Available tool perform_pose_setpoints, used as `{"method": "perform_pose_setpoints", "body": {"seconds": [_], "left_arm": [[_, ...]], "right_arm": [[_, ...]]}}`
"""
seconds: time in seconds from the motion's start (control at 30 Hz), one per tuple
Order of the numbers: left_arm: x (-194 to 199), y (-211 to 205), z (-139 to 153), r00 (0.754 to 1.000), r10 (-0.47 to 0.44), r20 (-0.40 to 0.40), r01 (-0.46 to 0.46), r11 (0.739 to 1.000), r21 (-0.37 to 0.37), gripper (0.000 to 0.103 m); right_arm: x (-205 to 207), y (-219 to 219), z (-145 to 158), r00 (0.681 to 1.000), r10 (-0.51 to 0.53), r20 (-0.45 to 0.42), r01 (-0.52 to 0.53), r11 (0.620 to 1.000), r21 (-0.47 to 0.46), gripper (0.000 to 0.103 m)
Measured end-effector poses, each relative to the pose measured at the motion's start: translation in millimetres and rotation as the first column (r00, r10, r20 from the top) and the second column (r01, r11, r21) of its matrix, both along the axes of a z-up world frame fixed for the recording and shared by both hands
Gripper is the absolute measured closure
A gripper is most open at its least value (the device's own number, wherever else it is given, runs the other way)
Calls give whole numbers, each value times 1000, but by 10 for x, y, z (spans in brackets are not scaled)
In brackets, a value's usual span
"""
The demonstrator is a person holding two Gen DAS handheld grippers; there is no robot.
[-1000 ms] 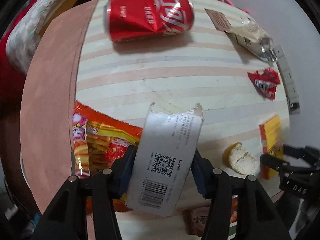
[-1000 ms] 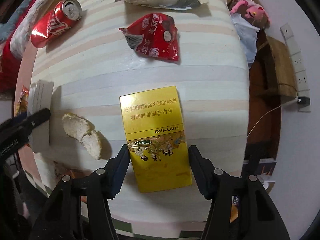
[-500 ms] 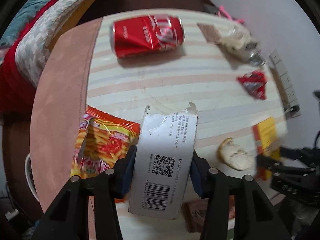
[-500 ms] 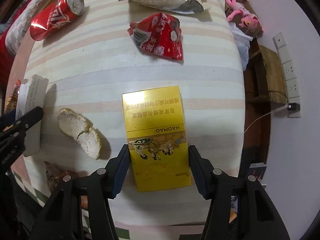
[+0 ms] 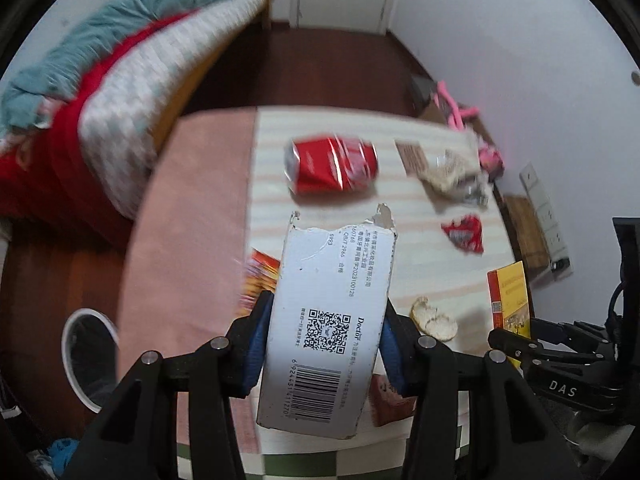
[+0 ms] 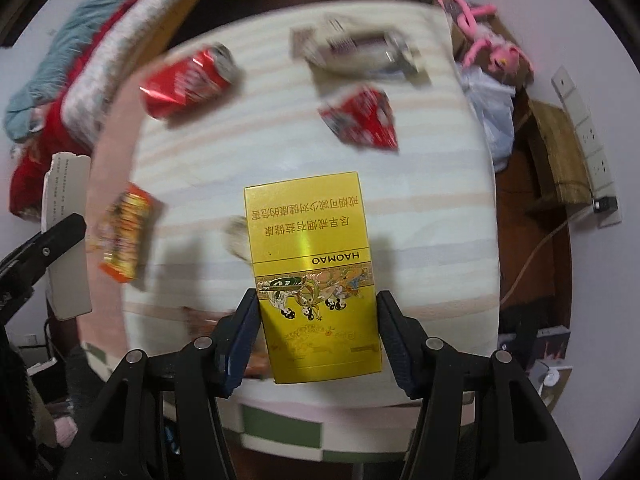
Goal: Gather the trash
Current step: 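Carry white box and yellow box over the bin and release both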
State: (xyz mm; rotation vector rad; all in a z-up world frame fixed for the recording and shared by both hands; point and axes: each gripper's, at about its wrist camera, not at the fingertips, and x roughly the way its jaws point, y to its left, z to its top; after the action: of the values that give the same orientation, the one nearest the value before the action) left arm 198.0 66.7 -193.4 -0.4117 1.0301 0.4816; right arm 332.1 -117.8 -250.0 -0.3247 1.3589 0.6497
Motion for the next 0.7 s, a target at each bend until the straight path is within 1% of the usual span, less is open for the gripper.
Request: {"method": "perform_pose_setpoints", "body": {"seconds": [0.1,0.23,0.27,0.4,0.47,0.53,0.6,0.7], "left_arm": [[-214,128,307,998,26,57,-28,999,36,58],[-627,440,688,989,69,129,-76,996,45,58],[-727,521,748,986,82,143,-89,995,43,58],[-1283,1005,952,971,162,179,-173,984,51,58],[-1570,1256,962,960,212,181,-226,973,57,58],[-1880,1526,909,947,271,173,-283,958,52,58],[-2219,1819,784,928,340,154,-349,936,34,58],[-2765,2275,449,884,455,108,-456,890,-24,58]], "right_arm": [[-174,177,357,998,40,48,-43,997,58,43],[-385,498,751,991,99,88,-110,985,135,43],[-491,632,863,988,120,97,-134,978,159,43],[-950,1167,1127,973,201,108,-222,949,226,43],[-1218,1481,1168,961,254,105,-273,931,242,43],[-1526,1819,1161,945,312,96,-326,911,253,43],[-1866,2221,1041,925,373,73,-379,889,257,43],[-2302,2788,752,893,449,23,-442,865,236,43]]}}
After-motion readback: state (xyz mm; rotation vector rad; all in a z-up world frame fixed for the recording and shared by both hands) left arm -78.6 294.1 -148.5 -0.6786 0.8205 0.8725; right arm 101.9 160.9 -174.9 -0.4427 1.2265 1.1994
